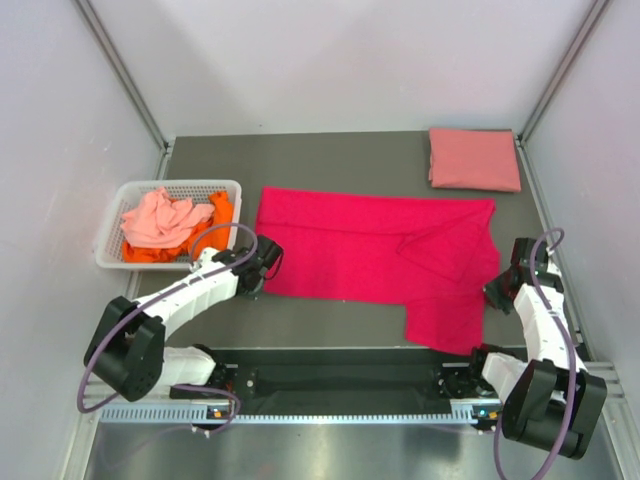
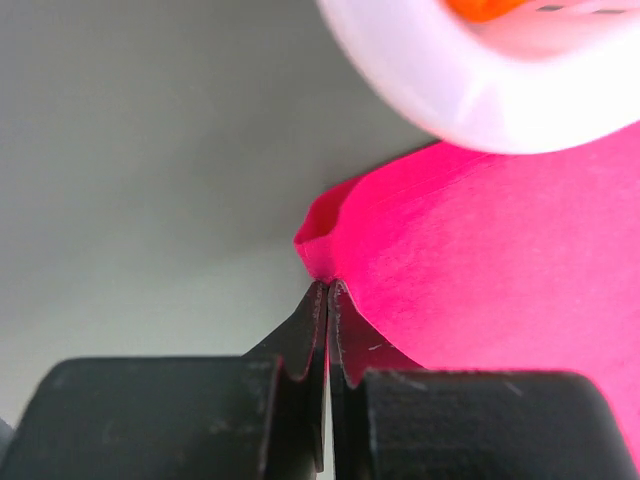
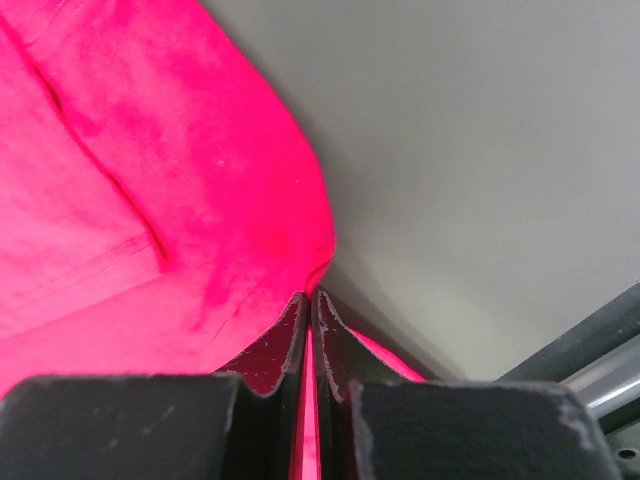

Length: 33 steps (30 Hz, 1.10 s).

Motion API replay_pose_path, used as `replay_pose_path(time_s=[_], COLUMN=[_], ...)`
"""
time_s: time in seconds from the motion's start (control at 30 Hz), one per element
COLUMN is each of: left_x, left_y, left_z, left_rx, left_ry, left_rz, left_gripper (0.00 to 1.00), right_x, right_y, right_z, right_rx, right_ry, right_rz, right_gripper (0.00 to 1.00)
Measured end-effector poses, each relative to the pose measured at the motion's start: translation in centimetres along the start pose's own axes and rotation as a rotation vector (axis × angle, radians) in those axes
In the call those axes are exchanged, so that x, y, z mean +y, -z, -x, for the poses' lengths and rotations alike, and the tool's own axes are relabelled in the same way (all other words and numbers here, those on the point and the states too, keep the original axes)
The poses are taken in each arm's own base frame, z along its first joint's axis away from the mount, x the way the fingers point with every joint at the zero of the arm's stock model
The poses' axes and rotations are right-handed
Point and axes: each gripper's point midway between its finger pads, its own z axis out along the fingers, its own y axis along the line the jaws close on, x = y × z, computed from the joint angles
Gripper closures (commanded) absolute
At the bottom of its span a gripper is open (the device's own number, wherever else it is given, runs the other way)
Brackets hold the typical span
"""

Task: Fold and stack the t-shirts
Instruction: Fold the tshirt

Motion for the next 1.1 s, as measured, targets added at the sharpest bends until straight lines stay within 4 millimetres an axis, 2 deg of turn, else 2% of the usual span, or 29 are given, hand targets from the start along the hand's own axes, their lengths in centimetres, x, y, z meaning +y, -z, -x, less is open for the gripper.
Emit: replay_pose_path(time_s=[0.2, 0.43, 0.6, 0.8, 1.1], left_x=[-1.0, -3.5, -4.9, -5.7, -9.5], left_y=[0.4, 1.3, 1.1, 0.5, 0.5], left_z=[0.8, 2.1, 2.0, 2.0, 3.0], left_rx=[-0.038, -0.090, -0.108, -0.137, -0.224], left_ry=[-0.008, 0.002, -0.012, -0.033, -0.039], left_rz=[-0.029, -0.080, -0.069, -0.047, -0.047], left_gripper=[1.00, 1.00, 1.00, 1.00, 1.00], right_x=[0.5, 1.3, 2.3, 3.8, 5.3], right_y=[0.4, 0.8, 0.8, 1.0, 0.2], right_z=[0.2, 1.0, 1.5, 3.4, 5.2], right_rx=[0.000, -0.015, -0.005, -0.061, -0.065], right_ry=[-0.002, 0.000, 0.020, 0.032, 0.047], right_rz=[0.021, 0.041, 0.069, 0.110, 0.109], right_gripper=[1.00, 1.00, 1.00, 1.00, 1.00])
